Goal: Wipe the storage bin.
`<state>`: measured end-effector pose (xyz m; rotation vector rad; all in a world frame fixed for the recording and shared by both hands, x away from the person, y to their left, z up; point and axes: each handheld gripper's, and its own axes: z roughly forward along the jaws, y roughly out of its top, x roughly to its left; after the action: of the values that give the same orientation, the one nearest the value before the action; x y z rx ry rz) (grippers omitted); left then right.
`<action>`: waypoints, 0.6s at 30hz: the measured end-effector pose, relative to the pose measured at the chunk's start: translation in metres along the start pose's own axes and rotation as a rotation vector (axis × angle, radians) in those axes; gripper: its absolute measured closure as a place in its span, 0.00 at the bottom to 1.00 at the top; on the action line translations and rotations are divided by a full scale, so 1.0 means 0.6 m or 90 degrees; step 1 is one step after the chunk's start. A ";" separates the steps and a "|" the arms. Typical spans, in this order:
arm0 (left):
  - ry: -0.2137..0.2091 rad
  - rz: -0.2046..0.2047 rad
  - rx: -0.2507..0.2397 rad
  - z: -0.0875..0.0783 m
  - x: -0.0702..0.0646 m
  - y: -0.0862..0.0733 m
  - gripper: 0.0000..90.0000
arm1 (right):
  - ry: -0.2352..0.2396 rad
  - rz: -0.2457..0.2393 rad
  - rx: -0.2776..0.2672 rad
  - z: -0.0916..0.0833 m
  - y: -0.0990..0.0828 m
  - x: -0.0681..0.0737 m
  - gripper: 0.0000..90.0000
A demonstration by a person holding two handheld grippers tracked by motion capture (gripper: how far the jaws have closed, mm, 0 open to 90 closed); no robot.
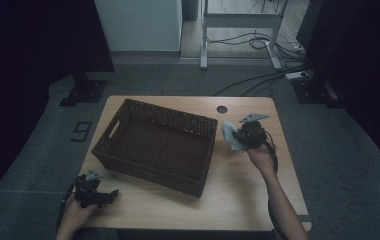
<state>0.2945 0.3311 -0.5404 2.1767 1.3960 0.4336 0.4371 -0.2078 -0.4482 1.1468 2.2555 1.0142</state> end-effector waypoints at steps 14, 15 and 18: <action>-0.001 0.002 -0.002 0.000 0.000 0.000 0.00 | 0.016 -0.001 -0.010 0.058 0.031 0.011 0.90; -0.001 0.002 -0.002 0.000 0.000 0.000 0.00 | 0.019 -0.004 -0.011 0.060 0.032 0.013 0.90; -0.001 0.002 -0.002 0.001 0.000 0.000 0.00 | 0.039 -0.020 -0.021 0.064 0.034 0.022 0.90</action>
<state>0.2947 0.3310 -0.5407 2.1760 1.3904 0.4347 0.4644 -0.1729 -0.4578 1.0778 2.2884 1.0838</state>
